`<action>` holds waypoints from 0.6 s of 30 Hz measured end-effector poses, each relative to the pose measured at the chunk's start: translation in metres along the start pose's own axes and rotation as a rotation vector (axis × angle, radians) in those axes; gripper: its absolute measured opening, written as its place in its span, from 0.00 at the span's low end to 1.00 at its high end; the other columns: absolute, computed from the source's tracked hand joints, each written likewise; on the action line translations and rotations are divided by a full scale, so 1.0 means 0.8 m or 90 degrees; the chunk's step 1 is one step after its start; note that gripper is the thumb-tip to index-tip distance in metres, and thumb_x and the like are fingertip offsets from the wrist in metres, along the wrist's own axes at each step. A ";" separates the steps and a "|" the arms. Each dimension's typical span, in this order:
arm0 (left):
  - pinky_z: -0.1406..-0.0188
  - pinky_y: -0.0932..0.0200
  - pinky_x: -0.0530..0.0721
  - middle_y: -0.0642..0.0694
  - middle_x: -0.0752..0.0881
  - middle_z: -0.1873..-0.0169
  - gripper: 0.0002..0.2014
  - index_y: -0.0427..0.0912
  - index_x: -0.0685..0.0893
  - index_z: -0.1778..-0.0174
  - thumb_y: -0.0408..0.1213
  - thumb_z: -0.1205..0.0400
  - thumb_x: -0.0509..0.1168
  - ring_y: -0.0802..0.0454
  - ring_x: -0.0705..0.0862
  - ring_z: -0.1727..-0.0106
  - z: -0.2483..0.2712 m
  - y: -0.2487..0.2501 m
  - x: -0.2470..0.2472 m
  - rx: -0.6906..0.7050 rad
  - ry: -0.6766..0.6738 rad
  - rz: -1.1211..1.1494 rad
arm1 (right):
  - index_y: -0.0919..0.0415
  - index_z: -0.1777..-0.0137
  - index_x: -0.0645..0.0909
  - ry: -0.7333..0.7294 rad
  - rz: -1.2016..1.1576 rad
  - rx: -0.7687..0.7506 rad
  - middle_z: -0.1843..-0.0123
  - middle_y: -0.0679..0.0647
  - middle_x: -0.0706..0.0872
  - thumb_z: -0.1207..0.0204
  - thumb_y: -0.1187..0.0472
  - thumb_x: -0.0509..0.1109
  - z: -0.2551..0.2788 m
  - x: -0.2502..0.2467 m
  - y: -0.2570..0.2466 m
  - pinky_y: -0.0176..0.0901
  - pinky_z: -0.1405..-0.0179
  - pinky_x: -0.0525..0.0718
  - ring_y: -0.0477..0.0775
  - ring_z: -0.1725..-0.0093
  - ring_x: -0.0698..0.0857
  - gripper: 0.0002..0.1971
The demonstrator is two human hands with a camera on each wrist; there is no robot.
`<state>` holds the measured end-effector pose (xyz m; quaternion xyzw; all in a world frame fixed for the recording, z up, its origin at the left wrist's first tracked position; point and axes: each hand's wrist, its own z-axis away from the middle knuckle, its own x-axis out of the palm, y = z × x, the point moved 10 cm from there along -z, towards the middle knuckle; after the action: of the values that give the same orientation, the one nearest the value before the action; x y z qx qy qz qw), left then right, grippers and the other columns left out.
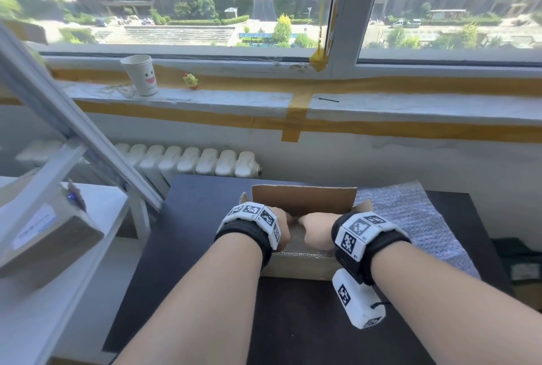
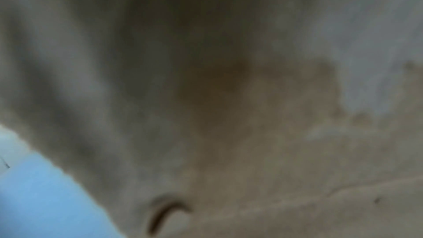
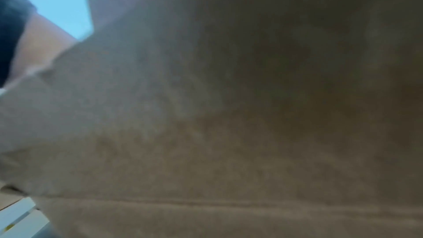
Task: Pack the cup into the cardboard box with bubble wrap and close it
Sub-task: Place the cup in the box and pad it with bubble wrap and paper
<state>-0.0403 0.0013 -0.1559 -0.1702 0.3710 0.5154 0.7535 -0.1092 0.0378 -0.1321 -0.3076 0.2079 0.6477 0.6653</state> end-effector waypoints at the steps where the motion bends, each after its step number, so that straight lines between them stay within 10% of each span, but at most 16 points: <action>1: 0.71 0.63 0.74 0.47 0.89 0.52 0.24 0.51 0.80 0.30 0.34 0.24 0.65 0.44 0.86 0.57 0.002 0.004 -0.001 0.003 0.004 -0.006 | 0.63 0.25 0.73 -0.005 -0.015 0.006 0.32 0.60 0.82 0.18 0.65 0.55 -0.002 0.002 0.002 0.41 0.66 0.79 0.58 0.48 0.84 0.21; 7: 0.74 0.66 0.73 0.46 0.88 0.66 0.16 0.45 0.85 0.43 0.35 0.27 0.66 0.49 0.81 0.72 -0.001 0.005 0.008 -0.032 -0.033 0.006 | 0.59 0.21 0.68 0.011 -0.102 -0.002 0.25 0.58 0.78 0.20 0.66 0.56 -0.022 0.009 0.022 0.51 0.30 0.78 0.60 0.30 0.79 0.26; 10: 0.75 0.67 0.75 0.51 0.83 0.79 0.15 0.45 0.87 0.48 0.37 0.30 0.67 0.51 0.81 0.75 -0.008 -0.001 0.011 -0.057 -0.057 0.015 | 0.56 0.19 0.65 0.004 -0.126 -0.011 0.24 0.58 0.76 0.20 0.68 0.55 -0.026 0.019 0.024 0.50 0.29 0.77 0.60 0.28 0.78 0.28; 18: 0.71 0.61 0.73 0.47 0.83 0.66 0.09 0.47 0.81 0.45 0.34 0.20 0.62 0.50 0.81 0.68 -0.015 0.009 0.018 -0.031 -0.050 -0.047 | 0.59 0.32 0.82 0.076 -0.212 0.002 0.33 0.56 0.85 0.22 0.69 0.58 -0.031 0.005 0.044 0.50 0.32 0.79 0.59 0.34 0.82 0.21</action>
<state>-0.0485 0.0063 -0.1737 -0.1819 0.3218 0.5027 0.7814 -0.1409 0.0234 -0.1576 -0.3748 0.1941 0.5089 0.7502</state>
